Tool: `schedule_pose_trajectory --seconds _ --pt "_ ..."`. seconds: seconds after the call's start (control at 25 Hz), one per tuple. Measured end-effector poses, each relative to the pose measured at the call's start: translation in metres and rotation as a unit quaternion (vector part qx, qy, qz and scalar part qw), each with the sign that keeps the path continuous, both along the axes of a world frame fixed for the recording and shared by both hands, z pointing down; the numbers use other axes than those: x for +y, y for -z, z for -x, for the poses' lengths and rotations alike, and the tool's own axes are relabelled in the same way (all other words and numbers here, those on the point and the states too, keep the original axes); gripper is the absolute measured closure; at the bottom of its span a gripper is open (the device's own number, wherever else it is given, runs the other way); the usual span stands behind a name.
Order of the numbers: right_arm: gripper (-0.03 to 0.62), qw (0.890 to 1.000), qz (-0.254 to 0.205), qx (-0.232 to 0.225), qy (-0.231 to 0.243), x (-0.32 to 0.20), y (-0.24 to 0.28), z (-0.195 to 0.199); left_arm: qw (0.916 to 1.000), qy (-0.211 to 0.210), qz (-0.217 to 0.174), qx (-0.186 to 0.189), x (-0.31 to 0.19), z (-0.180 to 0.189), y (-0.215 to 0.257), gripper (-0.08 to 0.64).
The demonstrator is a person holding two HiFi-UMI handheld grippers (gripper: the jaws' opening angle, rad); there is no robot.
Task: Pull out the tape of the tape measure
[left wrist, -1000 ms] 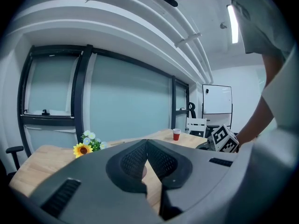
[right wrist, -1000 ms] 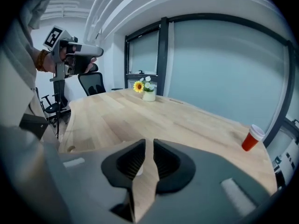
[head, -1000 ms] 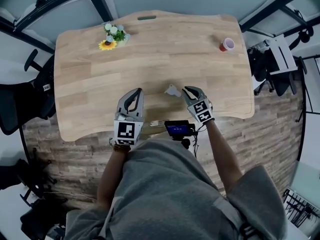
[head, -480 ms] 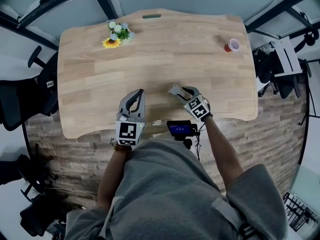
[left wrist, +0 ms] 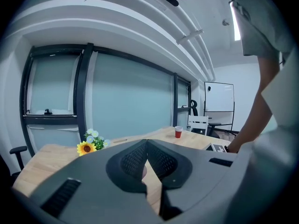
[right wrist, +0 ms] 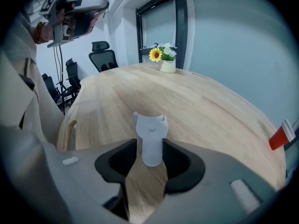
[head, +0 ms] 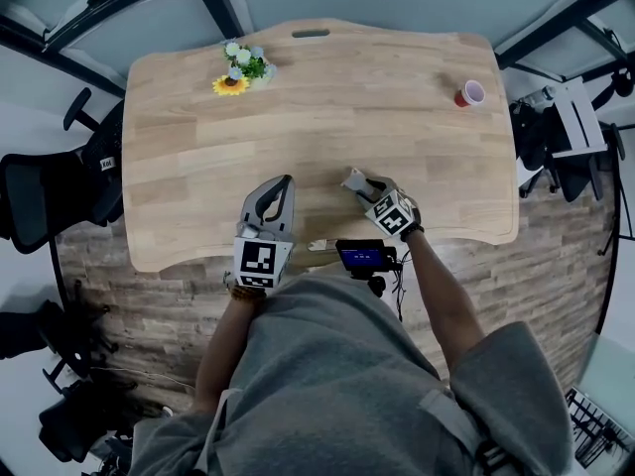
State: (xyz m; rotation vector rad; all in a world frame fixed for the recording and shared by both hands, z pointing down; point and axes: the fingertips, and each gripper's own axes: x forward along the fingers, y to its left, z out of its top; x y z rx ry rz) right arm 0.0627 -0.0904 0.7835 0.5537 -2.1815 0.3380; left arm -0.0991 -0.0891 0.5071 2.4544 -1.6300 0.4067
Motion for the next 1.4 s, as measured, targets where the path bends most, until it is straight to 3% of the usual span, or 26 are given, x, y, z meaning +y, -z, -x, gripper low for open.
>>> schedule_pose_trajectory --seconds 0.28,0.44,0.68,1.04,1.4 --pt "0.449 1.000 0.010 -0.002 -0.020 0.003 -0.005 0.000 1.0000 0.001 0.002 -0.005 0.002 0.005 -0.002 0.552" --pt "0.451 0.999 0.028 -0.001 -0.046 0.002 -0.002 -0.004 0.9994 -0.019 -0.012 -0.026 0.007 0.002 -0.001 0.552" --pt "0.453 0.997 0.025 -0.018 -0.076 -0.010 0.028 -0.004 0.9995 -0.018 -0.014 -0.021 0.007 0.010 -0.004 0.552" --pt "0.454 0.985 -0.057 -0.064 -0.150 -0.033 0.140 -0.010 0.9971 -0.055 -0.052 -0.012 -0.010 -0.009 0.012 0.551" --pt "0.454 0.975 -0.134 -0.092 -0.149 -0.011 0.288 0.012 0.9871 -0.126 -0.095 0.029 -0.007 -0.047 0.031 0.545"
